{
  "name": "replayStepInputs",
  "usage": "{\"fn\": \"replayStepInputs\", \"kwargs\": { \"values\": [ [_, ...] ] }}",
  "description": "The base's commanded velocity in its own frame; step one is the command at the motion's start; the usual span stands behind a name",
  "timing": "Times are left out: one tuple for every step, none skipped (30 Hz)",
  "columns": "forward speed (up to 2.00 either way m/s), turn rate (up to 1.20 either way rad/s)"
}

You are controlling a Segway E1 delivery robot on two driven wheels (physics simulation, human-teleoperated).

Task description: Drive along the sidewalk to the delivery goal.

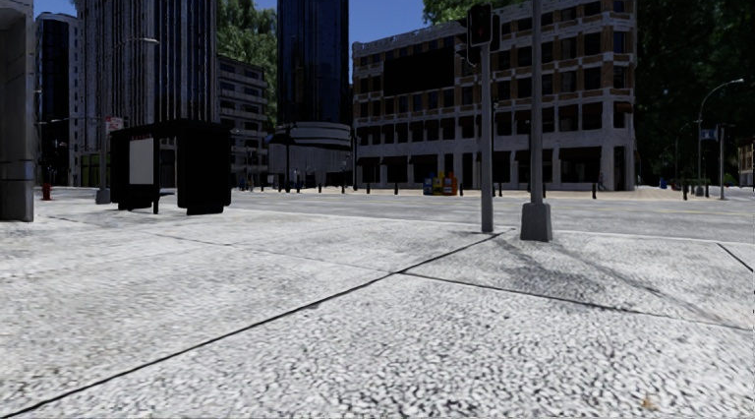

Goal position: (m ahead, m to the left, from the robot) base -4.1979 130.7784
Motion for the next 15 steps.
{"fn": "replayStepInputs", "kwargs": {
  "values": [
    [0.0,1.2],
    [0.0,1.2],
    [0.0,1.2],
    [0.0,1.2],
    [0.0,1.2],
    [0.0,1.2],
    [0.0,1.2],
    [0.0,1.2],
    [0.0,1.2],
    [0.0,1.2],
    [0.0,1.2],
    [0.0,1.18],
    [0.0,1.04],
    [0.0,0.31],
    [0.0,0.31]
  ]
}}
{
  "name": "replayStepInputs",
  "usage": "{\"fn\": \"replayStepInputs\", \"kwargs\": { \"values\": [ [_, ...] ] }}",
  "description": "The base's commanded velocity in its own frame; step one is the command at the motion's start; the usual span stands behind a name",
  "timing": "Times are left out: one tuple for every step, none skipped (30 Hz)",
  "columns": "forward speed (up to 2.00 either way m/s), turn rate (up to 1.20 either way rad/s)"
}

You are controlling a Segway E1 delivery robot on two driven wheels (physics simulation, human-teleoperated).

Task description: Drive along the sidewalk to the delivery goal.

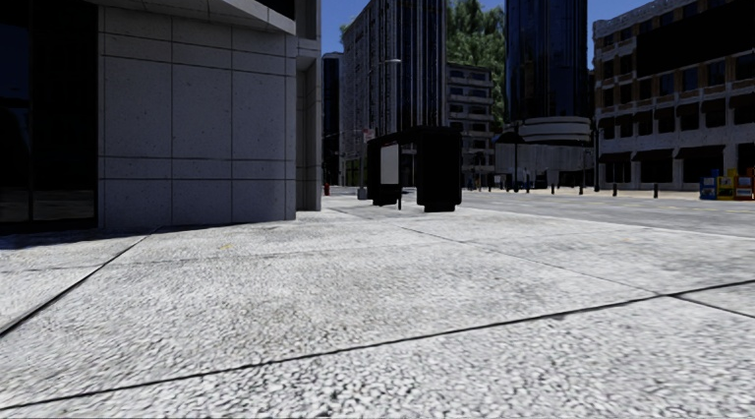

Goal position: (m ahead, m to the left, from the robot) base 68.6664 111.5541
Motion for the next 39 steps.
{"fn": "replayStepInputs", "kwargs": {
  "values": [
    [0.0,0.0],
    [0.0,0.0],
    [0.62,0.0],
    [2.0,0.0],
    [2.0,0.0],
    [2.0,0.0],
    [2.0,0.0],
    [2.0,0.0],
    [2.0,0.0],
    [2.0,0.0],
    [2.0,0.0],
    [2.0,0.0],
    [2.0,0.0],
    [2.0,0.0],
    [2.0,0.0],
    [2.0,0.0],
    [2.0,0.0],
    [2.0,0.0],
    [2.0,0.0],
    [2.0,0.0],
    [2.0,0.0],
    [2.0,0.0],
    [2.0,0.0],
    [2.0,0.0],
    [2.0,0.0],
    [2.0,0.0],
    [2.0,0.0],
    [2.0,0.0],
    [2.0,0.0],
    [2.0,0.0],
    [2.0,0.0],
    [2.0,0.0],
    [2.0,0.0],
    [2.0,0.0],
    [2.0,0.0],
    [2.0,0.0],
    [2.0,0.0],
    [2.0,0.0],
    [2.0,0.0]
  ]
}}
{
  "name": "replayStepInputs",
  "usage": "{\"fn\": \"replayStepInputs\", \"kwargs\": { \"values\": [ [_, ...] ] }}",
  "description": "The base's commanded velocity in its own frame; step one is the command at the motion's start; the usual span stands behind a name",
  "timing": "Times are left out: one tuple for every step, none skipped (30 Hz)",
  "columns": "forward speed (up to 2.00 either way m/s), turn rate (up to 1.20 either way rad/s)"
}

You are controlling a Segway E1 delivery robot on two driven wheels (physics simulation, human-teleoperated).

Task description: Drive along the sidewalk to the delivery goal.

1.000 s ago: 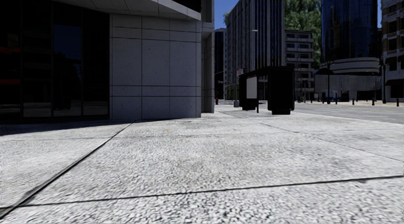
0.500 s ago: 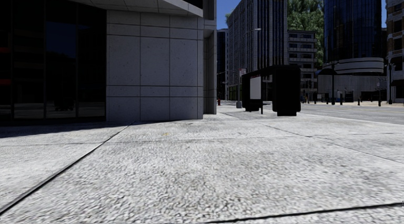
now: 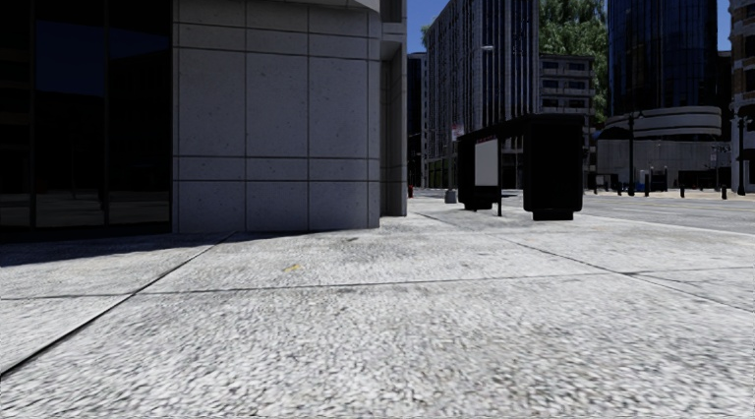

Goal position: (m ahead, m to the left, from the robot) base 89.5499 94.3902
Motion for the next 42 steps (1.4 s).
{"fn": "replayStepInputs", "kwargs": {
  "values": [
    [2.0,0.0],
    [2.0,0.0],
    [2.0,0.0],
    [2.0,0.0],
    [2.0,0.0],
    [2.0,0.0],
    [2.0,0.0],
    [2.0,0.0],
    [2.0,0.0],
    [2.0,0.0],
    [2.0,0.0],
    [2.0,0.0],
    [2.0,0.0],
    [2.0,0.0],
    [2.0,0.0],
    [2.0,0.0],
    [2.0,0.0],
    [2.0,0.0],
    [2.0,0.0],
    [2.0,0.0],
    [2.0,0.0],
    [2.0,-0.99],
    [2.0,-1.2],
    [2.0,-1.2],
    [2.0,-1.2],
    [2.0,-1.2],
    [2.0,-1.2],
    [2.0,-0.84],
    [2.0,-0.84],
    [2.0,-0.39],
    [2.0,0.0],
    [2.0,0.0],
    [2.0,0.0],
    [2.0,0.0],
    [2.0,0.0],
    [2.0,0.0],
    [2.0,0.0],
    [2.0,0.0],
    [2.0,0.0],
    [2.0,0.0],
    [2.0,0.0],
    [2.0,0.0]
  ]
}}
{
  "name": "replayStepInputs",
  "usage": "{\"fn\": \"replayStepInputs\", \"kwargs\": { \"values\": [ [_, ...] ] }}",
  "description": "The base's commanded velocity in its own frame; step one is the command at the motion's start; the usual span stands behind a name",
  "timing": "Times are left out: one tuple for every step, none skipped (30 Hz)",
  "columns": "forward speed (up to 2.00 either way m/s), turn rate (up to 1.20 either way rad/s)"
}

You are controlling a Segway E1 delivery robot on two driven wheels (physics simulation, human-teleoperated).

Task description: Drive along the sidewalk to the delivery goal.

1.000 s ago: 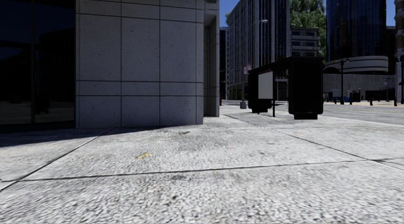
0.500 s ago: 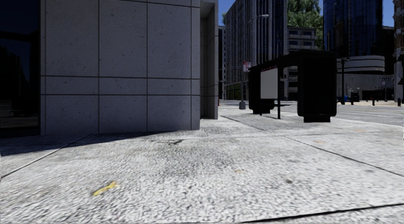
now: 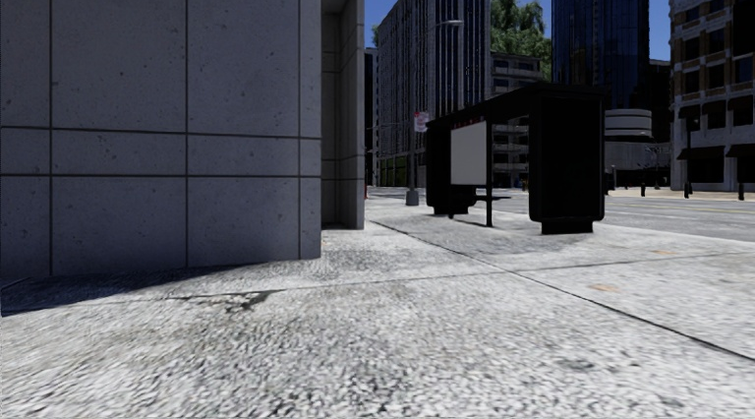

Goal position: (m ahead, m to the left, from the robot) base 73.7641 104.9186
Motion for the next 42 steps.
{"fn": "replayStepInputs", "kwargs": {
  "values": [
    [2.0,0.0],
    [2.0,0.0],
    [2.0,0.0],
    [2.0,0.0],
    [2.0,0.0],
    [2.0,0.0],
    [2.0,0.0],
    [2.0,0.0],
    [2.0,0.0],
    [2.0,0.0],
    [2.0,0.0],
    [2.0,0.0],
    [2.0,0.0],
    [2.0,0.0],
    [2.0,0.0],
    [2.0,0.0],
    [2.0,0.0],
    [2.0,0.0],
    [2.0,0.0],
    [2.0,0.0],
    [2.0,0.0],
    [2.0,0.0],
    [2.0,-0.48],
    [2.0,-1.2],
    [2.0,-1.2],
    [2.0,-1.2],
    [2.0,-1.2],
    [2.0,-1.2],
    [2.0,-1.2],
    [2.0,-1.2],
    [2.0,-0.37],
    [2.0,0.0],
    [2.0,0.0],
    [2.0,0.0],
    [2.0,0.0],
    [2.0,0.0],
    [2.0,0.0],
    [2.0,0.0],
    [2.0,0.0],
    [2.0,0.0],
    [2.0,0.0],
    [2.0,0.0]
  ]
}}
